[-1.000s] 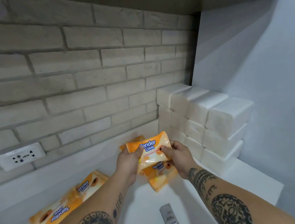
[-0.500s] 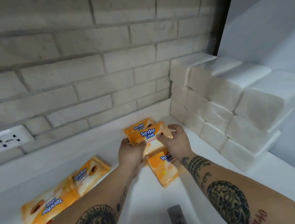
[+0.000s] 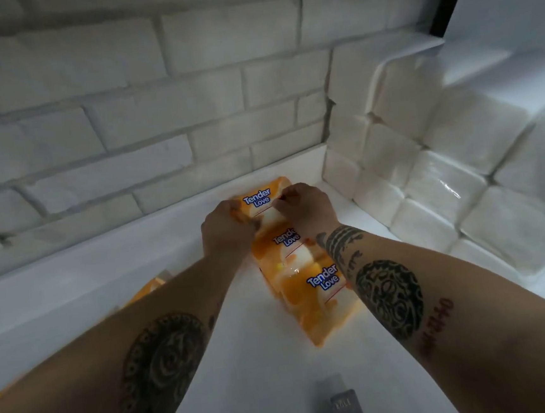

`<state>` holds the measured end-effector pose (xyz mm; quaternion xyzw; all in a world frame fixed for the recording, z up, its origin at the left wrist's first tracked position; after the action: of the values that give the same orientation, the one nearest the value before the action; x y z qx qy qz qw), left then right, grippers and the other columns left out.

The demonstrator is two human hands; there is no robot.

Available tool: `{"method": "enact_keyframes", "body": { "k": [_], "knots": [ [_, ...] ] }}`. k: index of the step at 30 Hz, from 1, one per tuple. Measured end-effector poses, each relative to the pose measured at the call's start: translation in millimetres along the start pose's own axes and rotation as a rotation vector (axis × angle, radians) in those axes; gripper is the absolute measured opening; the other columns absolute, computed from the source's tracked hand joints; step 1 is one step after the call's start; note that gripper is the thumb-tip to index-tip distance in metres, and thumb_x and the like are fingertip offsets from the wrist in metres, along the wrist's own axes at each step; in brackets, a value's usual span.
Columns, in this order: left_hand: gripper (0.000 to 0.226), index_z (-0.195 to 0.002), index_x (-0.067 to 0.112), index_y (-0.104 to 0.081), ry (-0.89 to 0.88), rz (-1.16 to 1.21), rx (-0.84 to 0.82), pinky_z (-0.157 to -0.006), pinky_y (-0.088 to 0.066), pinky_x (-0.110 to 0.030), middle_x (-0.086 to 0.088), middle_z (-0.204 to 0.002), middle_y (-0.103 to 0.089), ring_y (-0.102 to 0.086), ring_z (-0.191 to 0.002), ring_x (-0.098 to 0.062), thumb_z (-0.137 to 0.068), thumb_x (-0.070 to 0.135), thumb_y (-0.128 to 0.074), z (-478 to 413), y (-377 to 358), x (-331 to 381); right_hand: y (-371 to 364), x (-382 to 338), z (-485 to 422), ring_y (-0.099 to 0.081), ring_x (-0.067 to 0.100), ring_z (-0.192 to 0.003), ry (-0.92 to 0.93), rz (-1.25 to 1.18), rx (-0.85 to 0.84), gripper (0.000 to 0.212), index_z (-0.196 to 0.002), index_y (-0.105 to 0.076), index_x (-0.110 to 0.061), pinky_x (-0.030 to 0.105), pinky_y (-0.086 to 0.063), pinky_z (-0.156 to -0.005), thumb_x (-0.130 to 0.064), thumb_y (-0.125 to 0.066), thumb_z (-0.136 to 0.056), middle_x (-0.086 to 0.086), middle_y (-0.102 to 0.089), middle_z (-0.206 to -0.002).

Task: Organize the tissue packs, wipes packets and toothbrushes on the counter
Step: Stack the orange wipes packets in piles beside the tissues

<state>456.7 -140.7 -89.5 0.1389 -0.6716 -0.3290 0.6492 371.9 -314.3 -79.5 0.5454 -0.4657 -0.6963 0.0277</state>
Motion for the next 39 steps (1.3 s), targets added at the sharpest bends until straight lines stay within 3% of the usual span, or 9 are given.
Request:
{"method": "enact_keyframes", "body": {
  "k": [3,6,13,18,23,25,29,35,39],
  "knots": [
    [0.063,-0.138,0.023,-0.06,-0.033,-0.018,0.001,-0.097,-0.053,-0.035,-0.004,-0.132,-0.066,-0.063,-0.12,-0.026,-0.08,0.034,-0.084,-7.2,-5.0,-0.6,-8.6,3.2,-8.2,-0.066,0.024,-0.109,0.005,0.042,-0.01,0.031,-0.119,-0.073,-0.021,0.031,-0.048,-0.089,-0.042,-0.064,-0.098,0.004,-0.073,-0.117],
    [0.061,-0.139,0.02,-0.06,-0.065,-0.005,0.014,-0.091,-0.051,-0.031,-0.006,-0.131,-0.066,-0.064,-0.117,-0.026,-0.084,0.033,-0.082,-10.2,-9.2,-2.3,-15.7,3.4,-15.9,-0.063,0.026,-0.114,0.007,0.108,-0.006,0.034,-0.122,-0.072,-0.03,0.044,-0.051,-0.1,-0.049,-0.057,-0.098,0.001,-0.072,-0.121],
    [0.061,-0.144,0.028,-0.055,-0.051,-0.202,0.01,-0.101,-0.046,-0.046,-0.006,-0.137,-0.054,-0.047,-0.128,-0.032,-0.09,0.052,-0.07,-16.9,-16.0,-10.4,-20.8,2.1,-20.1,-0.046,0.029,-0.126,-0.007,0.295,-0.04,0.041,-0.14,-0.059,-0.032,0.046,-0.033,-0.101,-0.047,-0.04,-0.107,0.004,-0.059,-0.136],
    [0.059,-0.142,0.033,-0.056,-0.05,-0.16,-0.031,-0.099,-0.053,-0.046,-0.003,-0.135,-0.058,-0.056,-0.123,-0.029,-0.089,0.058,-0.065,-16.4,-13.3,-10.5,-20.3,0.4,-18.7,-0.038,0.03,-0.132,-0.049,0.325,-0.053,0.042,-0.143,-0.055,-0.036,0.049,-0.03,-0.102,-0.048,-0.037,-0.107,0.002,-0.051,-0.147],
    [0.038,-0.131,0.029,-0.067,-0.026,0.086,-0.041,-0.085,-0.059,-0.034,-0.001,-0.121,-0.068,-0.067,-0.102,-0.023,-0.094,0.03,-0.064,-6.3,15.3,-17.6,-11.0,-8.7,-4.6,-0.023,0.027,-0.148,-0.05,0.291,-0.017,0.042,-0.147,-0.052,-0.039,0.05,-0.024,-0.113,-0.043,-0.038,-0.107,-0.005,-0.032,-0.164],
    [0.033,-0.127,0.023,-0.07,-0.02,0.087,-0.021,-0.076,-0.052,-0.027,-0.003,-0.115,-0.066,-0.064,-0.094,-0.022,-0.096,0.024,-0.061,2.9,35.3,-23.2,-7.0,-22.4,5.7,-0.024,0.027,-0.147,-0.006,0.291,0.011,0.039,-0.142,-0.057,-0.038,0.048,-0.025,-0.112,-0.042,-0.04,-0.107,-0.007,-0.034,-0.162],
    [0.031,-0.124,0.023,-0.07,-0.034,-0.047,0.005,-0.095,-0.054,-0.033,-0.007,-0.13,-0.065,-0.065,-0.114,-0.03,-0.096,0.024,-0.056,22.7,78.0,-40.8,-8.1,-52.8,32.6,-0.029,0.024,-0.143,0.103,0.262,0.016,0.033,-0.132,-0.063,-0.037,0.043,-0.027,-0.106,-0.043,-0.045,-0.105,-0.009,-0.039,-0.158],
    [0.034,-0.122,0.028,-0.068,0.046,-0.196,-0.02,-0.095,-0.055,-0.037,-0.001,-0.127,-0.064,-0.063,-0.115,-0.026,-0.089,0.02,-0.058,70.2,152.2,-99.9,-22.0,-100.2,97.0,-0.031,0.027,-0.146,0.282,0.255,-0.005,0.031,-0.128,-0.068,-0.034,0.045,-0.029,-0.111,-0.044,-0.056,-0.101,-0.007,-0.045,-0.157],
    [0.036,-0.123,0.03,-0.067,0.102,-0.326,-0.045,-0.101,-0.051,-0.04,0.002,-0.129,-0.062,-0.058,-0.12,-0.025,-0.087,0.03,-0.062,109.0,194.8,-147.0,-58.0,-130.1,155.3,-0.046,0.028,-0.135,0.374,0.304,-0.056,0.042,-0.119,-0.072,-0.033,0.044,-0.036,-0.105,-0.056,-0.048,-0.094,-0.005,-0.06,-0.14]
  ]
}}
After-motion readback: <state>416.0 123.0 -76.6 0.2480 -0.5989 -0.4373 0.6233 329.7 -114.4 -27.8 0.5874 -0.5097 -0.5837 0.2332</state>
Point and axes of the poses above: each hand's wrist, its own z-axis away from the middle knuckle, its own y-axis out of the back of the hand, x = y × z, the point moved 8 cm from there along -z, towards the middle knuckle
